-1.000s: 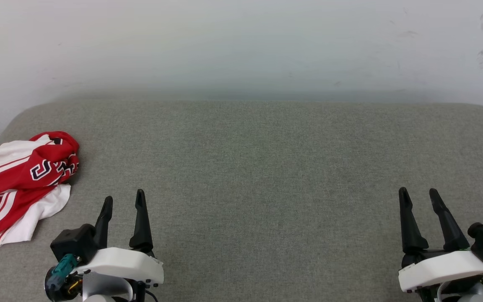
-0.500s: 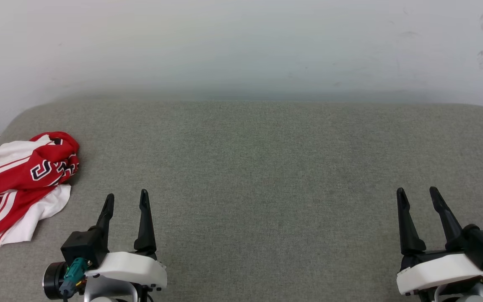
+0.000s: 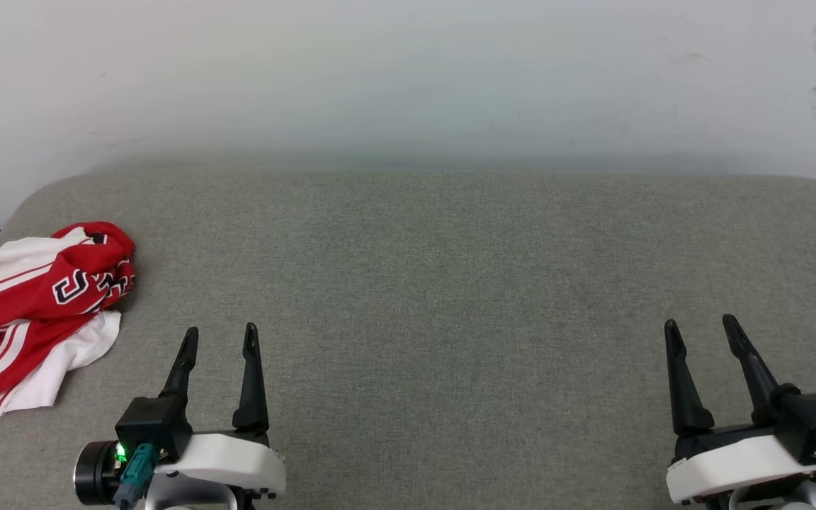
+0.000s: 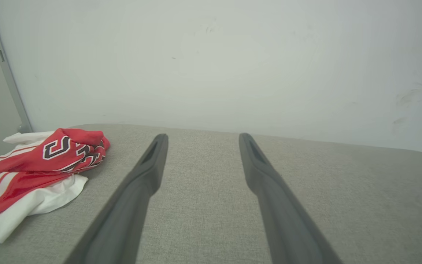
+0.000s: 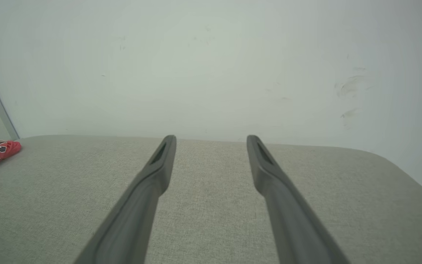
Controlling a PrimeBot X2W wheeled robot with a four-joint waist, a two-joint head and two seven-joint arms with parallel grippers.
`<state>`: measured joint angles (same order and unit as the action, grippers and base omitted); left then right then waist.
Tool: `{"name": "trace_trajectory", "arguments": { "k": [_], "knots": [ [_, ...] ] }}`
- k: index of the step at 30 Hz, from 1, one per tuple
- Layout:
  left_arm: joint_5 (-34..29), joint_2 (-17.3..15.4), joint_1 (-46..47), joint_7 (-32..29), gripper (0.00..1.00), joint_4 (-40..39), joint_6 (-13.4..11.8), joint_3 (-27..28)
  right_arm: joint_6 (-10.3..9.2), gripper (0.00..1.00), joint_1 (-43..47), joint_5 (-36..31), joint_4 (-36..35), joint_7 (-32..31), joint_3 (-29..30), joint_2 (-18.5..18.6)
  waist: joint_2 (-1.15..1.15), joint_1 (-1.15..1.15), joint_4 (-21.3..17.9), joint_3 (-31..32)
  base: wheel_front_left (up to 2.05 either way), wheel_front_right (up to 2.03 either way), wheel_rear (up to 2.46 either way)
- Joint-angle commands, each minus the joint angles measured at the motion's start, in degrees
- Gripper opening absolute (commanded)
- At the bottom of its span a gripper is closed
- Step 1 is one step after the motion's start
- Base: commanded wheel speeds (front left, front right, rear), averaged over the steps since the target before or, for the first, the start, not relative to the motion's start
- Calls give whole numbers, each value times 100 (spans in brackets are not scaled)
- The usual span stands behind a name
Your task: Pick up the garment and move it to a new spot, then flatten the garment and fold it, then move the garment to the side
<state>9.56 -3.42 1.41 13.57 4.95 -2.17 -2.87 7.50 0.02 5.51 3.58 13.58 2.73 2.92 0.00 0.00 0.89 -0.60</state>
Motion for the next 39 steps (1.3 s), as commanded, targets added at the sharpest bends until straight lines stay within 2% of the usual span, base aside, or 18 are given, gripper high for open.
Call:
{"name": "trace_trajectory", "arguments": {
  "k": [1,14,21,39],
  "knots": [
    [-110,2,-50,46,100,-14,32,35,-2,100,48,-85,-49,47,-14,-6,0,0,1,0,0,0,0],
    [-435,54,-94,179,100,102,167,169,-3,100,109,-378,-108,174,-92,-7,0,0,11,-23,0,0,0],
    [-180,56,-53,165,100,206,197,160,-3,100,113,-221,-47,167,-130,-7,0,0,29,-32,0,0,0],
    [-112,56,-31,165,100,312,191,187,-3,100,129,94,95,166,-104,-7,0,0,47,-17,0,0,0]
  ]
}}
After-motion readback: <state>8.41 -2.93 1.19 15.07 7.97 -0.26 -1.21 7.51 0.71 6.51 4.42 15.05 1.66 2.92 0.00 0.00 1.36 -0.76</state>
